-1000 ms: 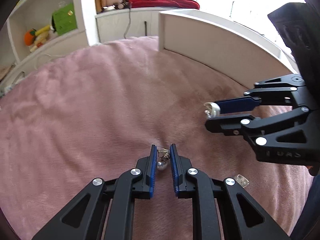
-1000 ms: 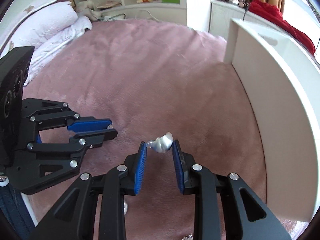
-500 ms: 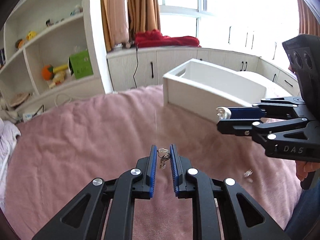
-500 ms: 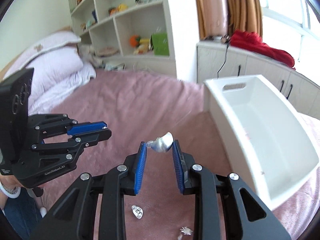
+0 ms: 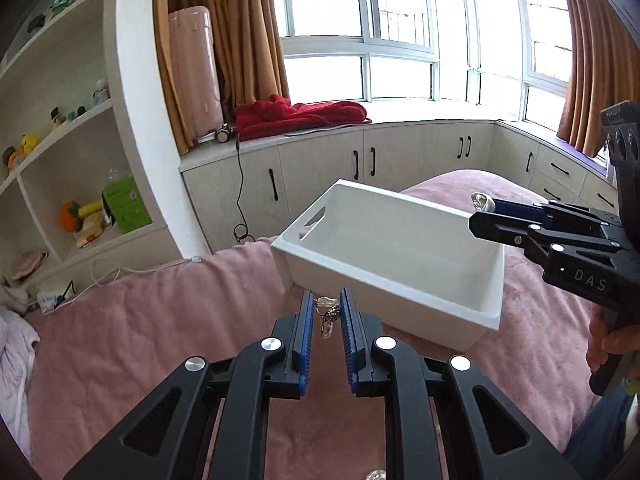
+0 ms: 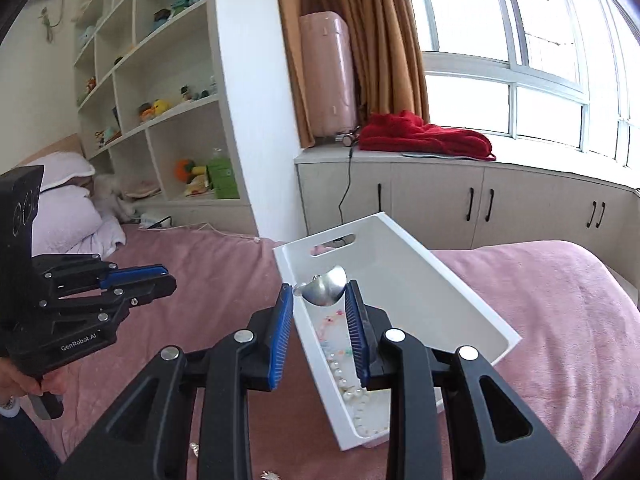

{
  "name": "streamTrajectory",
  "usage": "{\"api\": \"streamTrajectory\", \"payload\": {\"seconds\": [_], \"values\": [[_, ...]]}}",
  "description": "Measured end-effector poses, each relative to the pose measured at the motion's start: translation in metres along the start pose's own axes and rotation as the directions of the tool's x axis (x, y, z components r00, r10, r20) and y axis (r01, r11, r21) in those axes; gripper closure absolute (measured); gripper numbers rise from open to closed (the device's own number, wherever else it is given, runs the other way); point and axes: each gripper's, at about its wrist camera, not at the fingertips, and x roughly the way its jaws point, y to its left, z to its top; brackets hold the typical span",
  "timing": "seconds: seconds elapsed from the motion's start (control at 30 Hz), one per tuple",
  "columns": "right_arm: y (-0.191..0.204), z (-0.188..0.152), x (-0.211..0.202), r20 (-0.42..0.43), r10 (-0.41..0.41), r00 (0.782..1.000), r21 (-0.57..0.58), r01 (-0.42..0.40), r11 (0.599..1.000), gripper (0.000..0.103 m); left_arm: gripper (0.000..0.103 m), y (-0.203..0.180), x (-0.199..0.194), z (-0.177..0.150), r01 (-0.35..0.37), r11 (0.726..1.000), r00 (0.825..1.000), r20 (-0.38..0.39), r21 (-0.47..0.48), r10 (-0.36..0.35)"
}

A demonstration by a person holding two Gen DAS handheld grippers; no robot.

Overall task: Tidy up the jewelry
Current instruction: 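Lower both tools into the white box and open them to release the charm and pendant, then move the left tool to the clear crystal heart while the right tool approaches the silver snowflake earring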

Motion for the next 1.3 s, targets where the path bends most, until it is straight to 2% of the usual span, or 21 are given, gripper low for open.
{"api": "streamTrajectory", "payload": {"seconds": [0.1, 0.23, 0.4, 0.47, 0.6, 0.73, 0.97, 1.1, 1.13, 1.17, 1.23, 1.3], "values": [[-0.023, 0.003, -0.004, 0.017, -0.055, 0.998, 0.023, 0.055, 0.998, 0.075, 0.085, -0.020, 0.014, 0.025, 0.025, 1.000, 1.000, -0.005, 0.017, -0.025], [-0.040, 0.002, 0.000, 0.008, -0.089, 0.996, 0.028, 0.089, 0.996, 0.075, 0.085, -0.039, 0.044, 0.057, 0.110, 0.993, 0.992, -0.053, -0.032, -0.111], [-0.048, -0.010, 0.024, -0.101, -0.106, 0.989, 0.015, 0.108, 0.994, 0.075, 0.085, -0.060, 0.088, 0.086, 0.116, 0.993, 0.986, -0.113, -0.037, -0.120], [-0.048, -0.016, 0.034, -0.147, -0.126, 0.981, 0.008, 0.129, 0.992, 0.076, 0.085, -0.065, 0.111, 0.092, 0.128, 0.990, 0.979, -0.154, -0.063, -0.136], [-0.055, -0.023, 0.044, -0.185, -0.143, 0.972, 0.024, 0.150, 0.988, 0.076, 0.085, -0.062, 0.155, 0.091, 0.109, 0.984, 0.961, -0.240, -0.138, -0.141], [-0.065, -0.023, 0.046, -0.190, -0.140, 0.972, 0.051, 0.152, 0.987, 0.075, 0.085, -0.055, 0.184, 0.088, 0.061, 0.985, 0.953, -0.285, -0.162, -0.106], [-0.068, -0.024, 0.056, -0.211, -0.127, 0.969, 0.060, 0.142, 0.988, 0.075, 0.084, -0.047, 0.203, 0.077, 0.000, 0.992, 0.939, -0.340, -0.125, -0.043], [-0.061, -0.024, 0.062, -0.222, -0.141, 0.965, 0.027, 0.151, 0.988, 0.074, 0.084, -0.043, 0.206, 0.071, -0.003, 0.989, 0.936, -0.348, -0.150, -0.050], [-0.060, -0.024, 0.063, -0.226, -0.150, 0.963, 0.015, 0.158, 0.987, 0.063, 0.080, -0.042, 0.207, 0.070, -0.002, 0.987, 0.934, -0.352, -0.159, -0.055], [-0.057, -0.024, 0.062, -0.221, -0.165, 0.961, 0.001, 0.169, 0.986, 0.053, 0.063, -0.042, 0.206, 0.070, -0.007, 0.986, 0.933, -0.356, -0.164, -0.053], [-0.055, -0.023, 0.058, -0.200, -0.178, 0.963, -0.005, 0.181, 0.984, 0.043, 0.044, -0.040, 0.203, 0.070, -0.011, 0.983, 0.934, -0.353, -0.184, -0.056], [-0.055, -0.021, 0.055, -0.187, -0.168, 0.968, 0.010, 0.173, 0.985, 0.041, 0.044, -0.039, 0.196, 0.073, -0.008, 0.983, 0.939, -0.340, -0.183, -0.056]]}}
